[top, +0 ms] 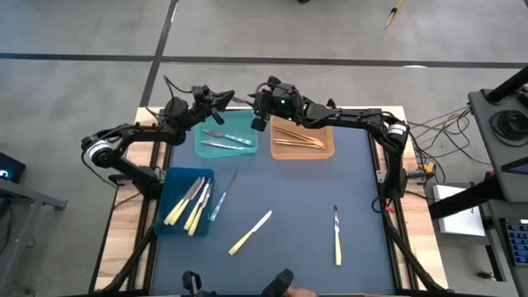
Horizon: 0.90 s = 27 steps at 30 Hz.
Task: Sort silverware by color (type)
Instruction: Put the white knife into the light blue bin
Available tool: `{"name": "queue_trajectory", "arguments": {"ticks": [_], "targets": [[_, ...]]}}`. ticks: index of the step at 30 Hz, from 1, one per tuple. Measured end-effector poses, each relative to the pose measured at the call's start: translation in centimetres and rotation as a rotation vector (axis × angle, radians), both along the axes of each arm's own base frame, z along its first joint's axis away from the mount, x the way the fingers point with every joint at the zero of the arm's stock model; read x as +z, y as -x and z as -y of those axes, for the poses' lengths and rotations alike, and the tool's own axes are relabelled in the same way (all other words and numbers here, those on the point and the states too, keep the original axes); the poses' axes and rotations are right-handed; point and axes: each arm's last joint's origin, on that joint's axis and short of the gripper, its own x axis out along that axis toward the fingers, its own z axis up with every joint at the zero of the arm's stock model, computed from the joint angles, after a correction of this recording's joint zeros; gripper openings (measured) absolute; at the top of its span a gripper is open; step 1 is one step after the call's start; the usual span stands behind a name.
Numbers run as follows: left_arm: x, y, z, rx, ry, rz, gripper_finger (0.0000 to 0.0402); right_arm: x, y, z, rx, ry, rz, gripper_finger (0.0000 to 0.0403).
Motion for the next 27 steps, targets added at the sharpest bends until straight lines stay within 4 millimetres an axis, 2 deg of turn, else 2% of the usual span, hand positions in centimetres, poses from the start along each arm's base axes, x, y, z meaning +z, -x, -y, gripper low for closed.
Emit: {"name": "queue_trajectory", "arguments": {"ticks": [16, 27], "targets": [[-1.9, 4.3, 4.1, 0.101, 0.071, -0.001, 0.0000, -0.6, 0.1, -0.1, -0.009, -0.064, -0.039, 0.0099], [-1.7, 4.6, 4.5, 0.089, 0.011, -0.025, 0.0000, -1.4, 0.4, -0.2, -0.021, -0.137, -0.112, 0.0097]]}}
